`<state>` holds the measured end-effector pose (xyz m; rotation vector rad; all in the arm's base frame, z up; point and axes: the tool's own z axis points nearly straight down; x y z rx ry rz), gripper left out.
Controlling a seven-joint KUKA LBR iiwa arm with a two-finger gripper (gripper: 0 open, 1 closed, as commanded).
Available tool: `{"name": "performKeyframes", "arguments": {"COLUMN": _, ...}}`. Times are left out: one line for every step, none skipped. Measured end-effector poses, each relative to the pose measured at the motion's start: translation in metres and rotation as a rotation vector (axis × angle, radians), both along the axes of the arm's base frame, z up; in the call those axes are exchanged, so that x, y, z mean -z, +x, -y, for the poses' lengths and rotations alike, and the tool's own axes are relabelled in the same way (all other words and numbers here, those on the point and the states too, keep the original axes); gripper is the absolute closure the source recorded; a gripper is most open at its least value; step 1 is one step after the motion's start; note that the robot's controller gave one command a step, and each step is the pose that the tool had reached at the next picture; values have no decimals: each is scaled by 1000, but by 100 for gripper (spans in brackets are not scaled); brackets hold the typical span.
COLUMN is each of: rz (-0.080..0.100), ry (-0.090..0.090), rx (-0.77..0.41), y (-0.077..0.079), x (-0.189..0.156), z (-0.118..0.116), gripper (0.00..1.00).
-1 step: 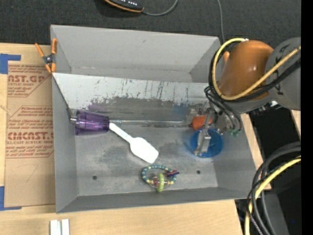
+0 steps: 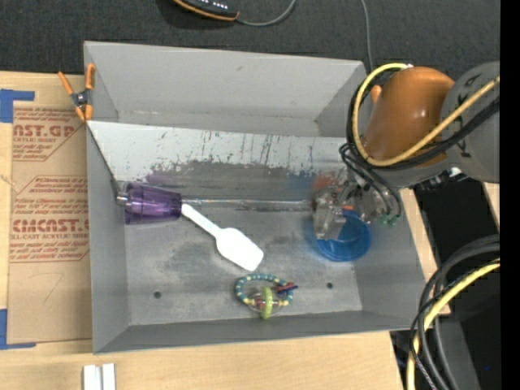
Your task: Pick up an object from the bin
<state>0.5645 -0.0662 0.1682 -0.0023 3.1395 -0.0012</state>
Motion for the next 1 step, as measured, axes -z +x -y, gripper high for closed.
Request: {"name": "performKeyframes", "arguments": {"rz": 0, "ry": 0, "rx": 0, "y": 0, "x": 0, "z": 0, "gripper": 100}}
